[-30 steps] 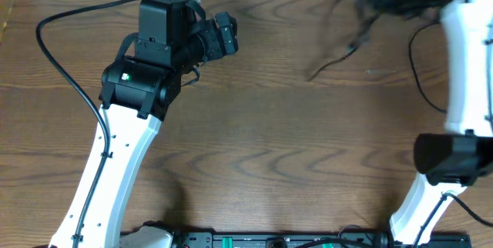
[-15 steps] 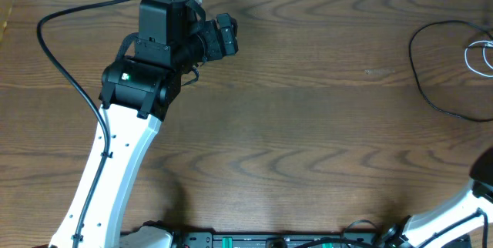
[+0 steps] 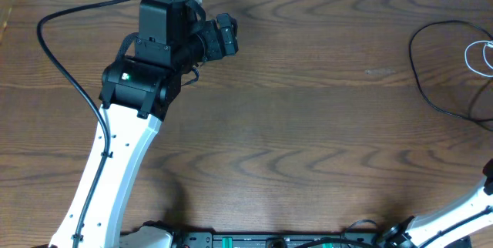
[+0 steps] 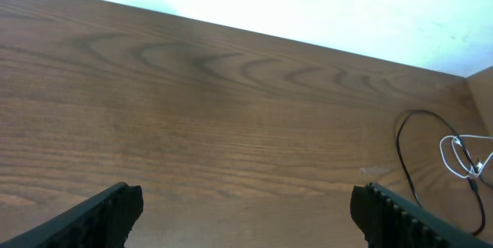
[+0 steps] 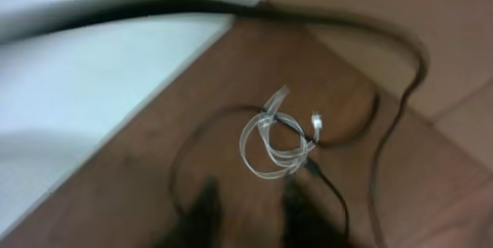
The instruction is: Untangle cables
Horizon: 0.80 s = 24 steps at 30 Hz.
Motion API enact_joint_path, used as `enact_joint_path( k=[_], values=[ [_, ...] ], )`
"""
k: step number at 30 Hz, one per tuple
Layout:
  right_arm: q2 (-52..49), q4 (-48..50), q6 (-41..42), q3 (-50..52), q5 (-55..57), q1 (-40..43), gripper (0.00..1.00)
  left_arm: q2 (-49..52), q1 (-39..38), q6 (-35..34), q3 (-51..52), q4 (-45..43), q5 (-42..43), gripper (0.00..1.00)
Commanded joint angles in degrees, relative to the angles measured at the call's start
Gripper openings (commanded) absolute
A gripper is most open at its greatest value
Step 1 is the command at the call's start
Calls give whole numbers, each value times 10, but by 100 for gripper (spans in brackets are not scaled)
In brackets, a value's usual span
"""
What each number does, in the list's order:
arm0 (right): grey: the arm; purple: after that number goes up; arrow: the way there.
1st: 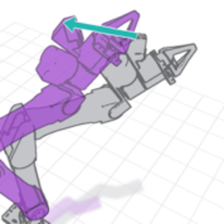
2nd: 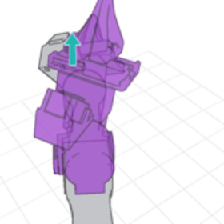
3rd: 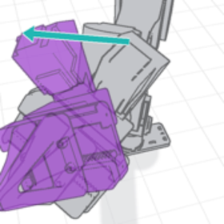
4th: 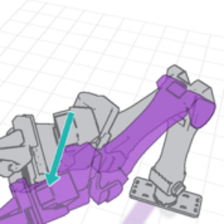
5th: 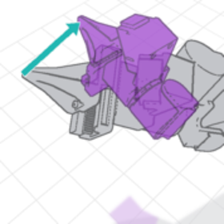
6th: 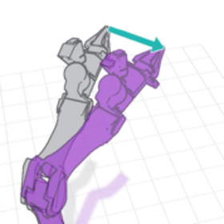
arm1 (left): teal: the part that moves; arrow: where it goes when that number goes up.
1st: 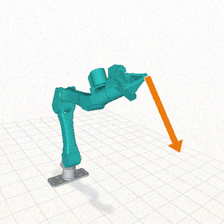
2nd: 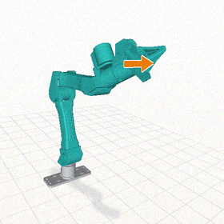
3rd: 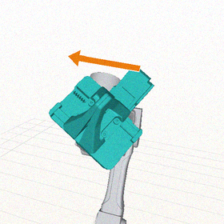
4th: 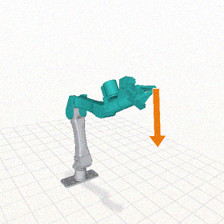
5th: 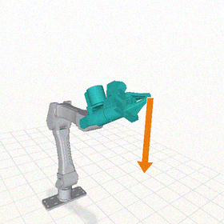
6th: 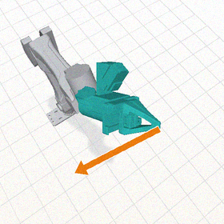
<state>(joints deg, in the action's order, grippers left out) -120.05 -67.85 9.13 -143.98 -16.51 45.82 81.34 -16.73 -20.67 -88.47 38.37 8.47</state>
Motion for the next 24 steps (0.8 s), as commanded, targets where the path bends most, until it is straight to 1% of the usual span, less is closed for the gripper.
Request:
enact_joint_path(
  k=[1,5,6,9,13,19,24],
  values=[
    [-9,9,-7,12,10,-2,70,7,-1,12,1,-2,-5,92],
    [-10,8,-11,13,9,-2,97,7,-1,12,1,-2,-5,92],
    [-10,8,-11,13,7,-2,99,7,-1,12,1,-2,-5,92],
    [-10,-2,-12,13,-13,-5,99,7,-1,12,1,-2,-5,92],
    [-8,-29,-56,13,-76,-27,99,7,-1,12,1,-2,-5,92],
    [4,-83,-139,12,-128,-90,99,7,-1,12,1,-2,-5,92],
    [18,-127,-176,12,-141,-161,99,7,-1,12,1,-2,-5,92]
  ],
)
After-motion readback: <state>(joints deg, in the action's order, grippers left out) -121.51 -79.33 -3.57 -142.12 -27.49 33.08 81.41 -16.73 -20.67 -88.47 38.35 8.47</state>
